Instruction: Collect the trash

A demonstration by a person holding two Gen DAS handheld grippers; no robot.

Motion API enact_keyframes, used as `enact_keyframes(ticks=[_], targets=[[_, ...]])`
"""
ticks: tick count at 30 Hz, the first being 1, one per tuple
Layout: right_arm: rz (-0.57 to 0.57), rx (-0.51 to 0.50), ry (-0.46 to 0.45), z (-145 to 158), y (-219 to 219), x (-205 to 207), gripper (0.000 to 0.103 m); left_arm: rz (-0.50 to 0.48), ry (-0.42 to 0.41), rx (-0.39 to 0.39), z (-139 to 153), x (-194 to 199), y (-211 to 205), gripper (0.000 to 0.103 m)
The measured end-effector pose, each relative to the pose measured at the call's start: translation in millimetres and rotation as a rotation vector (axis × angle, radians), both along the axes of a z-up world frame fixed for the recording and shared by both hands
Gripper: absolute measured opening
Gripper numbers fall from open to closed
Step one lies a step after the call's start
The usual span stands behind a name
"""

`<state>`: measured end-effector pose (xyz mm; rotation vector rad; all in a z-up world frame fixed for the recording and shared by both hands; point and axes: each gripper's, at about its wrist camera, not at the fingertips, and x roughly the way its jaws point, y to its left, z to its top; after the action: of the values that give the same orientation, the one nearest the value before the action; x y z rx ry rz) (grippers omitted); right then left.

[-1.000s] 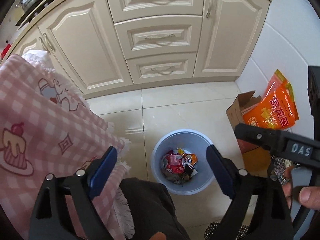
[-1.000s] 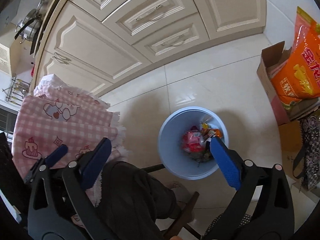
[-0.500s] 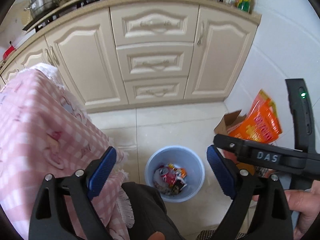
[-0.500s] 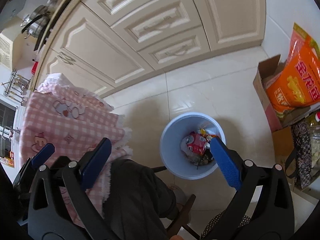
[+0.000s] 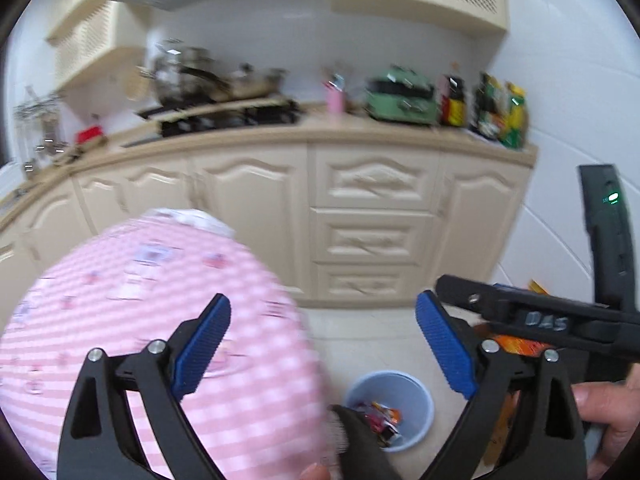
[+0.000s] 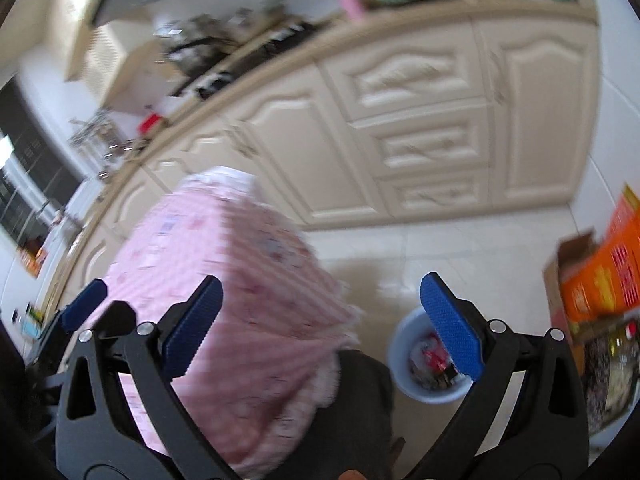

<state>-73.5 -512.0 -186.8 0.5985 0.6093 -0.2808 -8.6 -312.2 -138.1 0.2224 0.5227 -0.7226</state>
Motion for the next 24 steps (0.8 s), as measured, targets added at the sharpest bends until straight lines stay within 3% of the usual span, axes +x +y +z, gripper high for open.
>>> enact_keyframes(ticks=[10,24], targets=[[0.241,-0.191,-0.141,88.7,127.9,38.0,0.097,0.297,-0.112,-0.025,67.4,24.3,127.3,0.098],[0.393,-0.347,-0.242,135.8,242.2,64.7,0.097,0.569,-0.157,-0.071,111.1,22.1,264.5,0.099]])
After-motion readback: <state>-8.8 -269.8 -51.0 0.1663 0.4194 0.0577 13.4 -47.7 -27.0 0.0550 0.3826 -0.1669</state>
